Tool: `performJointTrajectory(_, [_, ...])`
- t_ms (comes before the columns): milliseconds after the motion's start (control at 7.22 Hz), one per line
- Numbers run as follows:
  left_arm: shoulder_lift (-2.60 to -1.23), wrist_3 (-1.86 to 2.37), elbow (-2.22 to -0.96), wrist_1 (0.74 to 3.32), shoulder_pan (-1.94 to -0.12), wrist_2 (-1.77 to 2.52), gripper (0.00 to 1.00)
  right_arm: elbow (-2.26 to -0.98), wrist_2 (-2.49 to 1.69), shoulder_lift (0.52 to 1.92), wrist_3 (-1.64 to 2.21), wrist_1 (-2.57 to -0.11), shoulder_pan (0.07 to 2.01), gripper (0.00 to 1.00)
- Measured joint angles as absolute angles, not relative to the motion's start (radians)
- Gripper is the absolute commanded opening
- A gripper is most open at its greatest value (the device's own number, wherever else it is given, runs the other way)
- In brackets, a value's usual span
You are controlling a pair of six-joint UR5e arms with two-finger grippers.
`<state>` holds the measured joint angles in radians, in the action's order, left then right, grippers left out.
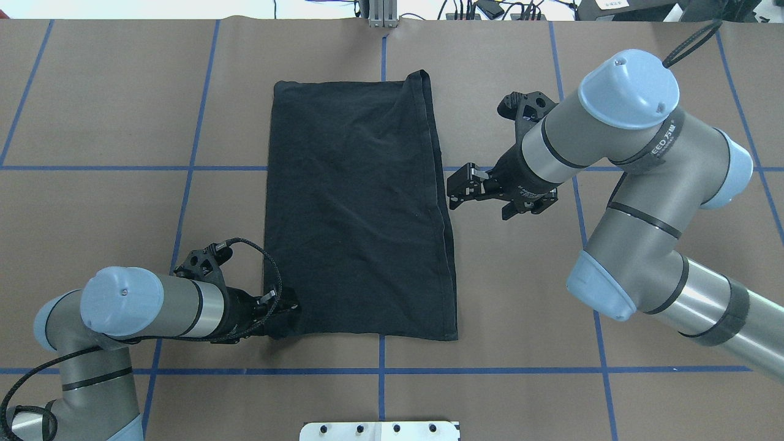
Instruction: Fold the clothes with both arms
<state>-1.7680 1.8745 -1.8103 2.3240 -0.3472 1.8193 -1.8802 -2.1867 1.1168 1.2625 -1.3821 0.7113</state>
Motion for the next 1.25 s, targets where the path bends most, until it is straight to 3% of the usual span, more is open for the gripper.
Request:
performJointTrajectory(554, [-1.77, 1.873, -1.812, 2.312, -0.341, 1.819, 0.79, -1.877, -2.189, 1.117, 1.259, -1.382, 0.712, 1.0])
performJointTrajectory(693, [-1.769, 1.873, -1.812, 2.312, -0.341, 1.819, 0.57, -1.877, -2.19, 1.117, 1.257, -1.382, 0.712, 1.0])
performJointTrajectory(831, [-1.769, 1.873, -1.812, 2.312, -0.341, 1.819, 0.2, -1.875, -2.19, 1.116, 1.256, -1.382, 0.712, 1.0])
performJointTrajectory(970, [-1.77, 1.873, -1.813, 2.309, -0.341, 1.82, 0.0, -1.875, -2.19, 1.116, 1.255, -1.382, 0.712, 1.0])
performJointTrajectory(1247, [-1.779, 1.872, -1.827, 2.284, -0.341, 1.829, 0.0, -1.874, -2.191, 1.117, 1.253, -1.382, 0.712, 1.0])
